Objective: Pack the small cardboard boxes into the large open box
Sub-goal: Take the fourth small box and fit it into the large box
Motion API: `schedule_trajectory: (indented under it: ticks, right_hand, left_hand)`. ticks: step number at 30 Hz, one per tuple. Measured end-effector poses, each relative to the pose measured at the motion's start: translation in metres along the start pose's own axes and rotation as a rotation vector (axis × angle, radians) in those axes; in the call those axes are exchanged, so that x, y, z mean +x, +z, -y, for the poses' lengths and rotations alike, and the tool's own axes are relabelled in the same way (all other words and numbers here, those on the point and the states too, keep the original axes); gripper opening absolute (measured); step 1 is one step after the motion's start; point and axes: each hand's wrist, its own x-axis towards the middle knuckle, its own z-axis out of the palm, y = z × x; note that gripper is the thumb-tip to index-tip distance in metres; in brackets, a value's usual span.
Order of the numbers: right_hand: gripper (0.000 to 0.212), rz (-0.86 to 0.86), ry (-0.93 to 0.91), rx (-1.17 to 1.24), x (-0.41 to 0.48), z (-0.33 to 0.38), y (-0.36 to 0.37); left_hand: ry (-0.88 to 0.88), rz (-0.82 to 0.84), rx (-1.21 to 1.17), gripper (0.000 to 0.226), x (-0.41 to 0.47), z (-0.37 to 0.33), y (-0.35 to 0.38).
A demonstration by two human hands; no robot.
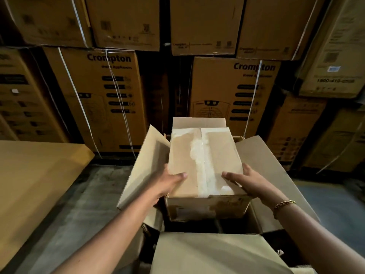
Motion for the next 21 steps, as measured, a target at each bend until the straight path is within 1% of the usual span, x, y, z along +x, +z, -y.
schedule_trajectory:
  ticks: [2,4,5,6,8,10,13,15,18,20,21]
  right_hand:
    - [0.093,0.059,0.021,-0.092,0.008,-0.012,0.014]
    - [0.094,0.084,-0.006,-0.337,0.02,-0.029,0.031]
    - [0.094,0.109,-0.014,-0.475,0.024,-0.034,0.04]
    - [0.094,0.139,-0.013,-0.57,0.028,-0.04,0.048]
    - [0.09,0.227,0.014,-0.654,0.034,-0.047,0.062]
    - [0.085,0.274,0.036,-0.704,0.041,-0.05,0.073]
    - [0.085,0.285,0.013,-0.757,0.05,-0.051,0.081]
    - [0.087,0.287,0.001,-0.776,0.056,-0.05,0.083]
    - [0.083,0.29,-0.005,-0.787,0.062,-0.054,0.086]
    - [0.083,0.294,-0.003,-0.801,0.064,-0.058,0.086]
    - [0.082,0.295,-0.009,-0.808,0.065,-0.059,0.085]
  left_hand:
    - [0.008,-0.003,0.219,0.09,0.006,0.015,0.011]
    - [0.029,0.042,0.528,0.097,0.011,0.027,0.028]
    - [0.038,0.075,0.666,0.097,0.012,0.03,0.037]
    - [0.038,0.123,0.754,0.096,0.012,0.033,0.046]
    - [0.002,0.227,0.825,0.095,0.015,0.036,0.062]
    - [-0.028,0.269,0.87,0.094,0.021,0.036,0.073]
    - [-0.034,0.247,0.941,0.093,0.034,0.037,0.083]
    - [0.002,0.199,0.982,0.099,0.046,0.038,0.092]
    - [0.045,0.157,1.074,0.111,0.061,0.042,0.106]
    - [0.051,0.133,1.13,0.113,0.064,0.044,0.114]
    - [0.047,0.12,1.119,0.112,0.064,0.043,0.116]
